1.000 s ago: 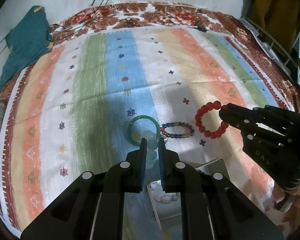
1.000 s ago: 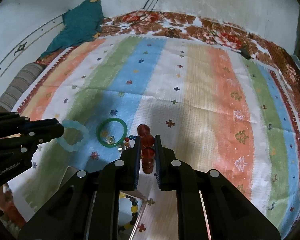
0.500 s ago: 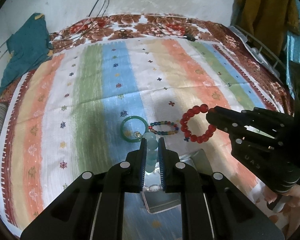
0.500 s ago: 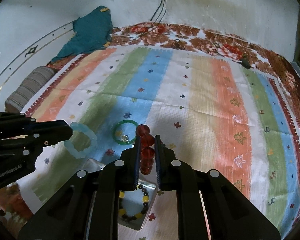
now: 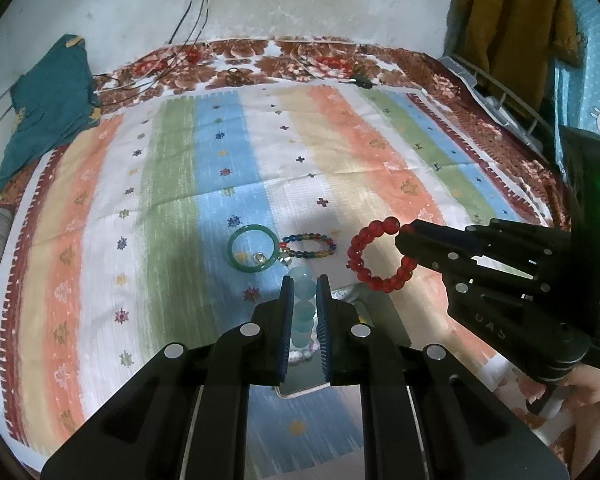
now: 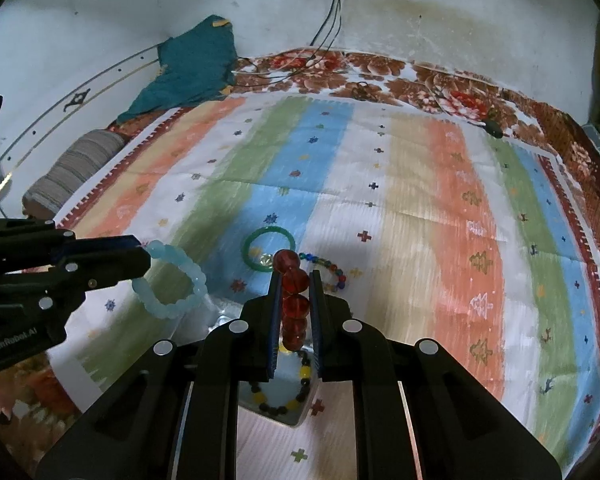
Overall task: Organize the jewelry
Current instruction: 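Lift both held bracelets and carry them over the silver tin, then open both grippers to drop the bracelets into the silver tin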
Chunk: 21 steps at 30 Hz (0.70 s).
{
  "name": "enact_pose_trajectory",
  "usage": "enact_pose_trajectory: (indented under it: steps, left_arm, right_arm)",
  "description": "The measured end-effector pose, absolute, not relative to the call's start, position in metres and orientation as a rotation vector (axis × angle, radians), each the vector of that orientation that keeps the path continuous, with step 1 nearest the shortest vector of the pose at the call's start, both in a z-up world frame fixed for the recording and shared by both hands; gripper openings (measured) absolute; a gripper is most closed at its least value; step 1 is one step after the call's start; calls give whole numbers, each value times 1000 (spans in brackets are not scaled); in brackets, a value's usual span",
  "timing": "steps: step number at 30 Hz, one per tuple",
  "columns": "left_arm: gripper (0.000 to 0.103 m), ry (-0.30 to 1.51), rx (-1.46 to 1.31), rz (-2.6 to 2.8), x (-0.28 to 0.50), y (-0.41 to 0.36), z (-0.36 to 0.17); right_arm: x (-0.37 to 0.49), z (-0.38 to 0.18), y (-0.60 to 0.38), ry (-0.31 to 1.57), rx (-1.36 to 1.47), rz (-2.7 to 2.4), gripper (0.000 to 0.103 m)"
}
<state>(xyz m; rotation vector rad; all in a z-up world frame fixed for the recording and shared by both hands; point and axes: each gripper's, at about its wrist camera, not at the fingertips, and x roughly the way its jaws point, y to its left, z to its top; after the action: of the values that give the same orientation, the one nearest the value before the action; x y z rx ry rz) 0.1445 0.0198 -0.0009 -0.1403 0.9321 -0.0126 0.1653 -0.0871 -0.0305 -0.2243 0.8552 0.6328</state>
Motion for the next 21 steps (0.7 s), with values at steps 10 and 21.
enact_pose_trajectory:
  steps: [10, 21]
  left_arm:
    - [11, 926, -142, -23, 129, 13, -1]
    - [12, 971, -176, -31, 120, 8, -12]
  right_arm:
    - [144, -33, -93, 867, -228, 660, 14]
    - [135, -39, -100, 905, -216, 655, 24]
